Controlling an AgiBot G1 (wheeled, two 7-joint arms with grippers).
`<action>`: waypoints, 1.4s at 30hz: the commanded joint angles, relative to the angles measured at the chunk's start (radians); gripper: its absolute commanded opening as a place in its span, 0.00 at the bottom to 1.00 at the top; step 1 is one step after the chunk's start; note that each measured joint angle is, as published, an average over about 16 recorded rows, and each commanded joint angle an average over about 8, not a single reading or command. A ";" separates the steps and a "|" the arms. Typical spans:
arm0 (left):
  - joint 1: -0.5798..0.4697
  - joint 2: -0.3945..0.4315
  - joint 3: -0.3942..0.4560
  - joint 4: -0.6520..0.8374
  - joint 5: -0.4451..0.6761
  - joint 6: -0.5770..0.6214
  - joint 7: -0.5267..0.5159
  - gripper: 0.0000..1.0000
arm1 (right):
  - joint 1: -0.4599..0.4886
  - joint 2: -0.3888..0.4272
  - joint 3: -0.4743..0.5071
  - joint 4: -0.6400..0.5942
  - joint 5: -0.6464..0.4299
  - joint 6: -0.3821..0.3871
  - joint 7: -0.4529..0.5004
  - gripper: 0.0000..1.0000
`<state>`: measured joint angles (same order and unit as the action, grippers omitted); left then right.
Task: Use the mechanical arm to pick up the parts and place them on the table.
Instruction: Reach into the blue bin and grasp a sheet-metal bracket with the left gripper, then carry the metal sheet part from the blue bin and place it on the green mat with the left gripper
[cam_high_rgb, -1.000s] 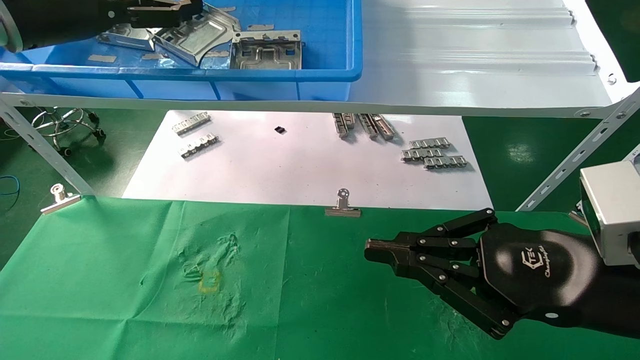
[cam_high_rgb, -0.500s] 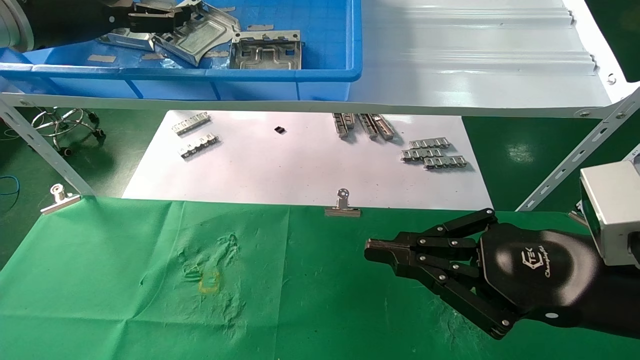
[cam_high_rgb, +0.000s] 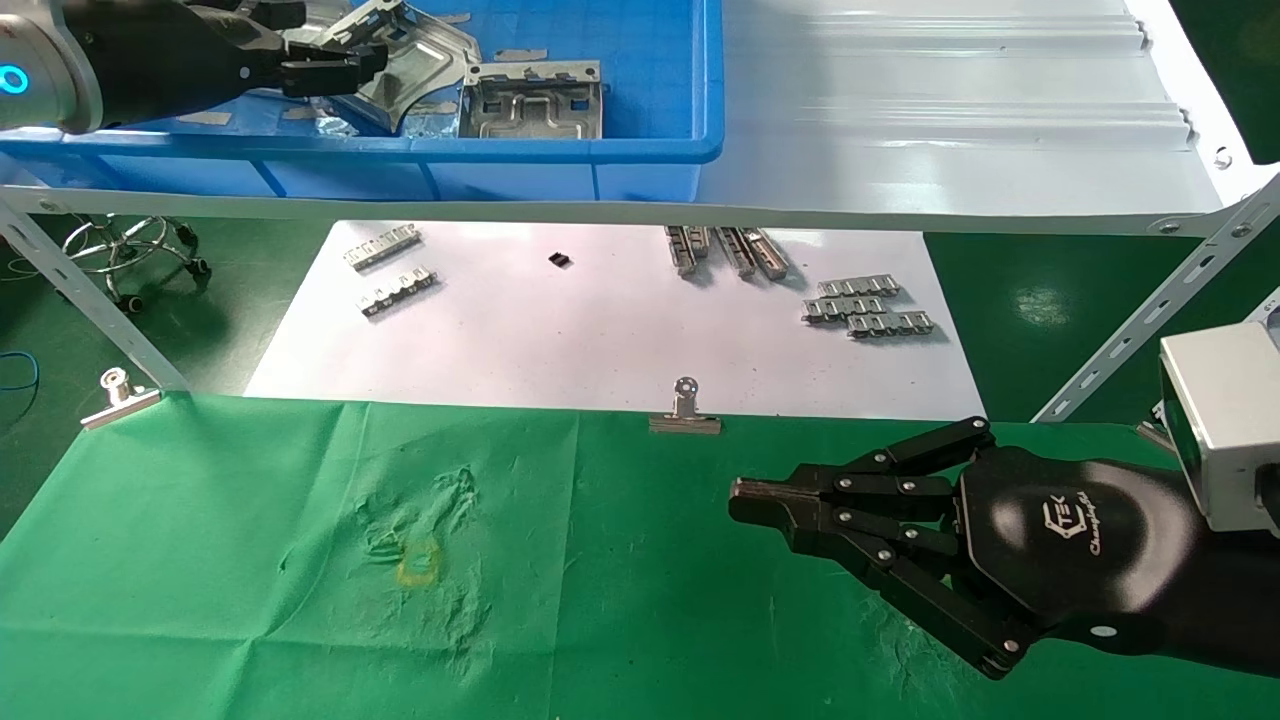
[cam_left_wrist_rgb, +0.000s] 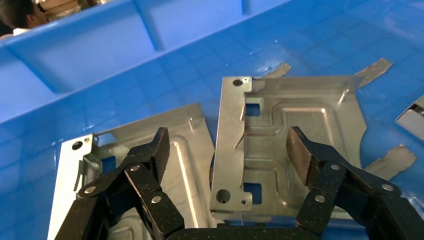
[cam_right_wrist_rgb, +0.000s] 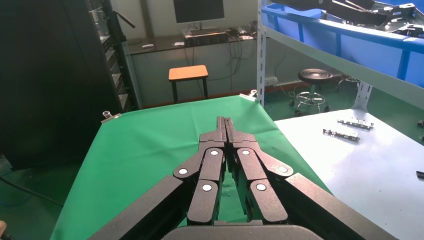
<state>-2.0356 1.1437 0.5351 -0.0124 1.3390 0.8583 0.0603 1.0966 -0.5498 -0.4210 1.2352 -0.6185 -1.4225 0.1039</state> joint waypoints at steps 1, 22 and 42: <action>0.002 0.003 0.000 0.004 0.000 -0.007 0.003 0.00 | 0.000 0.000 0.000 0.000 0.000 0.000 0.000 0.00; 0.006 0.001 -0.006 0.012 -0.009 -0.018 0.009 0.00 | 0.000 0.000 0.000 0.000 0.000 0.000 0.000 0.00; -0.026 -0.034 -0.039 -0.015 -0.056 0.074 0.024 0.00 | 0.000 0.000 0.000 0.000 0.000 0.000 0.000 0.00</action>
<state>-2.0596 1.1055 0.4970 -0.0297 1.2837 0.9510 0.0904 1.0966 -0.5498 -0.4210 1.2352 -0.6185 -1.4225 0.1039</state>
